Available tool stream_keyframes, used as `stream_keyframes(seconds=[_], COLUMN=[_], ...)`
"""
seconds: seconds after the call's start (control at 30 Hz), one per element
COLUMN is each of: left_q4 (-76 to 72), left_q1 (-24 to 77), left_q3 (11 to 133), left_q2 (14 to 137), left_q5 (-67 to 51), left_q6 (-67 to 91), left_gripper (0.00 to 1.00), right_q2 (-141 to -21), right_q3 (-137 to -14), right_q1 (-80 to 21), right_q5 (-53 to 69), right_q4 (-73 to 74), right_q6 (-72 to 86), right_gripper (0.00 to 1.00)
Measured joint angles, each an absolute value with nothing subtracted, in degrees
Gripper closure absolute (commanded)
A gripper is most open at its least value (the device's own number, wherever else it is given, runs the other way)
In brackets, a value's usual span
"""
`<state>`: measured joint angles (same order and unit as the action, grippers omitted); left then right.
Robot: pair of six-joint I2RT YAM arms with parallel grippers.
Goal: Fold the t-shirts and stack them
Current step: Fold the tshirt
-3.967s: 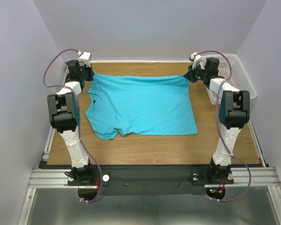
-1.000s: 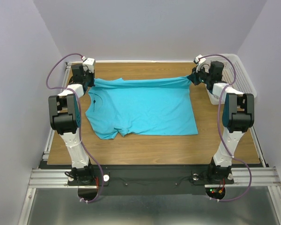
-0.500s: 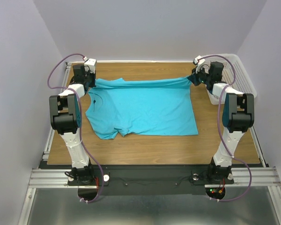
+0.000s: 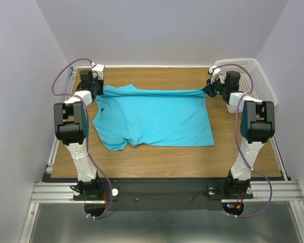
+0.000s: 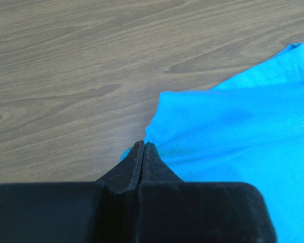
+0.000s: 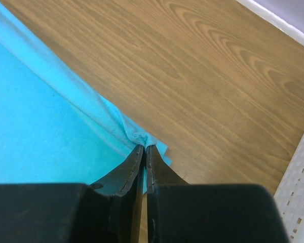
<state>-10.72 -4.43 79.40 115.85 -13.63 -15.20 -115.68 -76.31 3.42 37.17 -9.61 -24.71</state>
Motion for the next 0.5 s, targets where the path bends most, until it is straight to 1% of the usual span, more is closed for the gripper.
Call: stream_keyframes(seconds=[0.03,0.07,0.1,0.13,0.17,0.2,0.23,0.27,0.3,0.33,0.37,0.43,0.47,0.5], left_q4=[-10.6,-10.6,-10.6,-10.6,-10.8,-10.7,-10.7,-10.8,-11.1,-11.8,-12.0,-13.7,-15.3,-16.1], left_q1=[-4.4,-4.4,-4.4,-4.4,-4.4,-4.4,-4.4,-4.4,-4.4,-4.4,-4.4,-4.4,-4.5,-4.5], left_q3=[79.4,79.3,79.2,79.0,78.5,77.6,77.2,75.9,74.7,72.6,71.6,68.1,66.3,65.3], left_q2=[115.9,115.9,115.8,115.7,115.4,114.9,114.5,113.4,112.3,110.4,109.3,105.1,102.7,101.2], left_q5=[-13.5,-13.3,-13.1,-13.0,-12.8,-12.6,-12.4,-12.1,-12.0,-11.9,-11.7,-11.6,-11.5,-11.5], left_q6=[-15.2,-15.1,-15.0,-14.9,-14.8,-14.5,-14.4,-14.1,-13.8,-13.2,-12.8,-12.2,-11.6,-11.3], left_gripper=[0.85,0.8,0.78,0.76,0.73,0.59,0.43,0.43,0.39,0.38,0.35,0.35,0.25,0.17], right_q2=[-115.6,-115.6,-115.6,-115.5,-115.4,-115.2,-114.7,-114.1,-113.5,-112.9,-112.1,-110.9,-110.2,-109.7], right_q3=[-76.1,-76.0,-75.9,-75.9,-75.9,-75.8,-75.5,-75.1,-74.9,-74.7,-74.7,-74.7,-74.7,-74.7], right_q1=[3.4,3.4,3.4,3.4,3.4,3.4,3.4,3.4,3.4,3.4,3.4,3.4,3.4,3.4], right_q5=[37.1,37.0,36.9,36.8,36.6,36.4,36.3,36.1,36.1,36.0,36.0,35.9,35.9,35.9], right_q4=[-9.5,-9.5,-9.5,-9.4,-9.4,-9.4,-9.4,-9.4,-9.3,-9.1,-9.1,-9.1,-9.1,-9.1], right_q6=[-24.9,-24.9,-25.0,-25.1,-25.2,-25.4,-25.4,-25.2,-25.3,-25.1,-25.0,-24.4,-24.3,-23.9], right_gripper=[0.83,0.79,0.75,0.67,0.64,0.58,0.55,0.55,0.52,0.48,0.46,0.45,0.44,0.44])
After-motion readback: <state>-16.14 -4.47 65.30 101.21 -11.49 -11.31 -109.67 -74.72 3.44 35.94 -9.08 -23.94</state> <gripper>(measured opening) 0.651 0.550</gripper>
